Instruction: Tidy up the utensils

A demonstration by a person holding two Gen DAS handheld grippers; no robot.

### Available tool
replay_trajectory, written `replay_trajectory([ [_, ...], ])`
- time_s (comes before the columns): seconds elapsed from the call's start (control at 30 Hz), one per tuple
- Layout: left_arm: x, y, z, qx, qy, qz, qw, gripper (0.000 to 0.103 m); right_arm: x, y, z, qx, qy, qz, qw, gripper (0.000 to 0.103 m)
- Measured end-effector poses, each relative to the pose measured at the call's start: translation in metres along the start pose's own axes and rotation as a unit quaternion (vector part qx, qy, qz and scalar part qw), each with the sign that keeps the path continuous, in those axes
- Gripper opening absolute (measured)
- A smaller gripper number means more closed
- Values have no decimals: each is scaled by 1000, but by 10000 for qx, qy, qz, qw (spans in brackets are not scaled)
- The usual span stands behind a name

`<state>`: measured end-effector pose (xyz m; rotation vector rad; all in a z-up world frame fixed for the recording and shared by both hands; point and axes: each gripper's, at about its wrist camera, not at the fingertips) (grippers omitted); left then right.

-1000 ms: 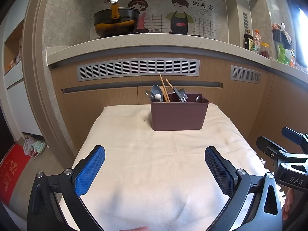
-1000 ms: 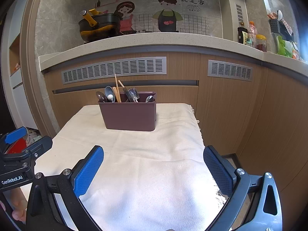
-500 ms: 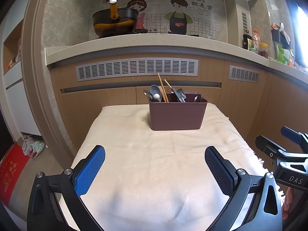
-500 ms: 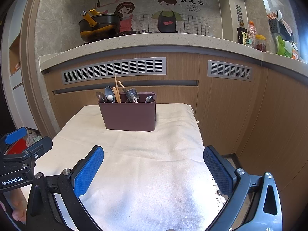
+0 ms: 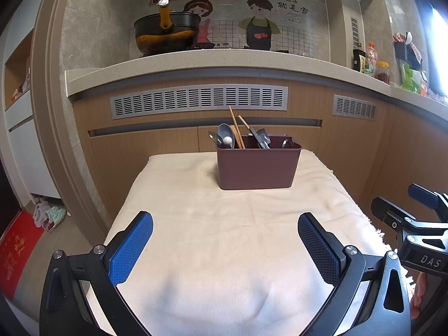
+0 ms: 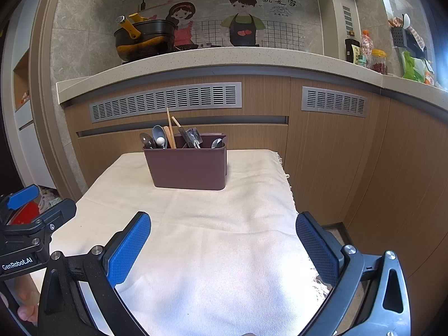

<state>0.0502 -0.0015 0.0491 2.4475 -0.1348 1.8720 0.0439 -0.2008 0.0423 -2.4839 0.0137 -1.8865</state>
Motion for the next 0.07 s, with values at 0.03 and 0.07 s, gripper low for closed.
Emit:
replay_trajectory([
  [0.03,0,0,0,-4,2,10,10000,103,0,0,0,0,-3,2,10000,103],
  [0.07,0,0,0,3,-2,23,10000,103,0,0,0,-4,1,2,10000,103],
])
Point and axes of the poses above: each gripper's, at about its wrist camera, not at the fingertips, and z roughly the way its jaws point, y to its right, x to its top, and after that the axes turned 14 degrees about y, right-handed
